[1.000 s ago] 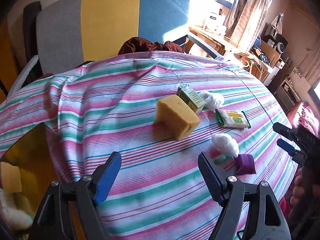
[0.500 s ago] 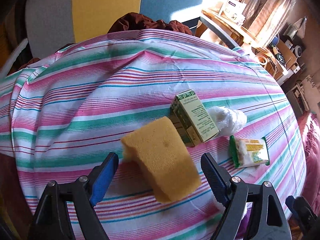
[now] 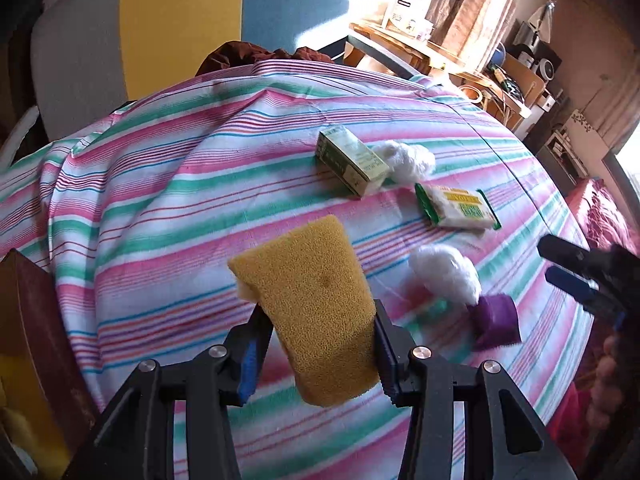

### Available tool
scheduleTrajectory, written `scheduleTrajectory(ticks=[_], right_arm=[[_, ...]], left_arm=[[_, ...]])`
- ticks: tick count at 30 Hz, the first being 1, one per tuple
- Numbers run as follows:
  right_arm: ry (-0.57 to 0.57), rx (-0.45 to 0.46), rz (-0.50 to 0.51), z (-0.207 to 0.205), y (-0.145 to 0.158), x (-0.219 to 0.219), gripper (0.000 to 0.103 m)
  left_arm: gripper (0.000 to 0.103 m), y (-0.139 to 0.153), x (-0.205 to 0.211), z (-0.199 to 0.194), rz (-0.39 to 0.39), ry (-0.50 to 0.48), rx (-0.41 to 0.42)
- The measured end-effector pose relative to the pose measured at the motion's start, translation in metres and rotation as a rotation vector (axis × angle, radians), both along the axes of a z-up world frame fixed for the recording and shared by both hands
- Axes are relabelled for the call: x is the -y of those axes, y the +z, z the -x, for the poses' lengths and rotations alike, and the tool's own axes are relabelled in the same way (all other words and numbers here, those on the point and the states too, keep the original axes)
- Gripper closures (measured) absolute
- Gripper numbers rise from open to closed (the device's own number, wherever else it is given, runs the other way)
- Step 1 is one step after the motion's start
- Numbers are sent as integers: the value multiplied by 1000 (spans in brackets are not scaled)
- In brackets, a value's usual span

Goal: Organize objects
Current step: 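Grasp a yellow sponge with the left tool while the right tool grasps the WEIDAN cracker packet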

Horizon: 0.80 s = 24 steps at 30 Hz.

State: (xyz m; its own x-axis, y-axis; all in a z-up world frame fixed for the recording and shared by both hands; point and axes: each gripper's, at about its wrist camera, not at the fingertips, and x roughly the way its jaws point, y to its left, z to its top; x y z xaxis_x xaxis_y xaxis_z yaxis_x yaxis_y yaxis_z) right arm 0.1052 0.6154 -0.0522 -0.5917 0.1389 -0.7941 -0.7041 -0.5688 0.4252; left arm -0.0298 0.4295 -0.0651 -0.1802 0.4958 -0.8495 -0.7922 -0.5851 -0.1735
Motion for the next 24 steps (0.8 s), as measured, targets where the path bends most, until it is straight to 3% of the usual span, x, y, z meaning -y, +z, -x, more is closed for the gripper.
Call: scheduleTrajectory(ticks=[5, 8, 10, 13, 15, 24], right_arm=[[5, 58, -28, 4, -6, -1, 28], [73, 92, -43, 13, -4, 4, 28], [156, 143, -110, 28, 1, 10, 28], [328, 249, -327, 57, 10, 17, 28], [430, 296, -410, 74, 7, 14, 29], [786, 499, -427, 135, -41, -9, 25]], left_arm=[[55, 0, 27, -33, 10, -65, 9], [55, -1, 38, -46, 21, -108, 18], [55, -1, 41, -51, 27, -134, 13], [55, -3, 43, -51, 33, -144, 13], [55, -5, 41, -49, 38, -142, 16], [55, -16, 32, -30, 42, -111, 67]])
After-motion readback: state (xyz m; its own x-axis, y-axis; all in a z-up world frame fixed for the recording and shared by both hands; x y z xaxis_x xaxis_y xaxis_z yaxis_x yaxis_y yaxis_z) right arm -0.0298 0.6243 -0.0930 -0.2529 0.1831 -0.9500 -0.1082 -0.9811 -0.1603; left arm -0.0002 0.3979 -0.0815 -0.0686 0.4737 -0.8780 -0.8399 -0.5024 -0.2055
